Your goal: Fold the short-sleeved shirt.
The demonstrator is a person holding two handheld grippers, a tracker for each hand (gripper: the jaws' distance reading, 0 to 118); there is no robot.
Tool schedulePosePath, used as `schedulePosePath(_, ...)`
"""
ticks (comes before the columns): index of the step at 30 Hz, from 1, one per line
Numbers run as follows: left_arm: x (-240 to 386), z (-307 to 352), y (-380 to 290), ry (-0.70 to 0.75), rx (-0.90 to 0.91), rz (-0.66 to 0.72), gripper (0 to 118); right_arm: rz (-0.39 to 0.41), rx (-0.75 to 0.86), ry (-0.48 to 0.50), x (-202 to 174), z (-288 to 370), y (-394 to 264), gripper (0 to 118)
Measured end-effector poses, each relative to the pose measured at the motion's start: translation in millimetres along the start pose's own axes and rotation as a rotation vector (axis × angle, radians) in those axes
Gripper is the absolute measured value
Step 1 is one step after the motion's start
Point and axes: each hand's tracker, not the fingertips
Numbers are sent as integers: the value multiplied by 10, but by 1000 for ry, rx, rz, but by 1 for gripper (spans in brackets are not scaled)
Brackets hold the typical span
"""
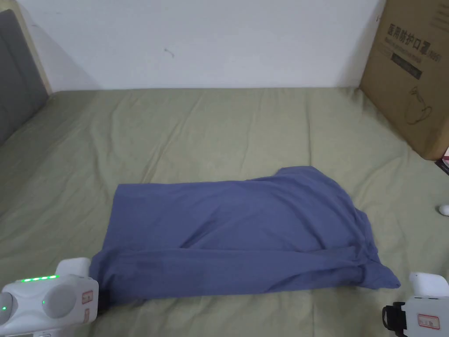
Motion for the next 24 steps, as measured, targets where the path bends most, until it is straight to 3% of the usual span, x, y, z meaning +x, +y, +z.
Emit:
schedulePosePath(2,-38,-30,81,-29,-25,22,4,-9,1,20,35,-46,57,2)
schedulePosePath(3,-51,-32,100,-23,-26,19,4,-6,3,17,31,-58,94,16)
schedulePosePath(5,-54,19,55,-28,-13,10,4,7,26,-8,52,-100,207,27)
schedulePosePath(6,-47,43,43,-29,-12,2,4,11,28,-13,75,-141,280,42)
schedulePosePath(8,-49,108,31,-32,-3,-19,4,7,29,-21,130,-241,434,92)
schedulePosePath(9,-49,128,30,-34,-3,-23,4,10,36,-26,159,-279,501,101)
schedulePosePath(12,-54,176,61,-39,0,-27,4,-6,1,-85,271,-523,712,99)
schedulePosePath(14,-48,181,70,-40,3,-27,4,-18,-13,-61,328,-670,756,89)
schedulePosePath(15,-58,164,90,-38,3,-28,4,-37,-37,-51,340,-743,759,66)
schedulePosePath(16,-53,158,92,-39,-1,-30,4,-61,-60,-17,348,-828,752,57)
schedulePosePath(17,-44,149,91,-37,-6,-34,4,-57,-51,-42,301,-803,734,57)
schedulePosePath(18,-38,148,86,-34,-10,-36,4,-29,-27,-55,247,-718,737,47)
schedulePosePath(20,-36,151,87,-35,-10,-40,4,41,7,-34,164,-604,734,13)
schedulePosePath(24,-58,228,93,-38,-3,-44,4,64,13,-59,82,-474,723,12)
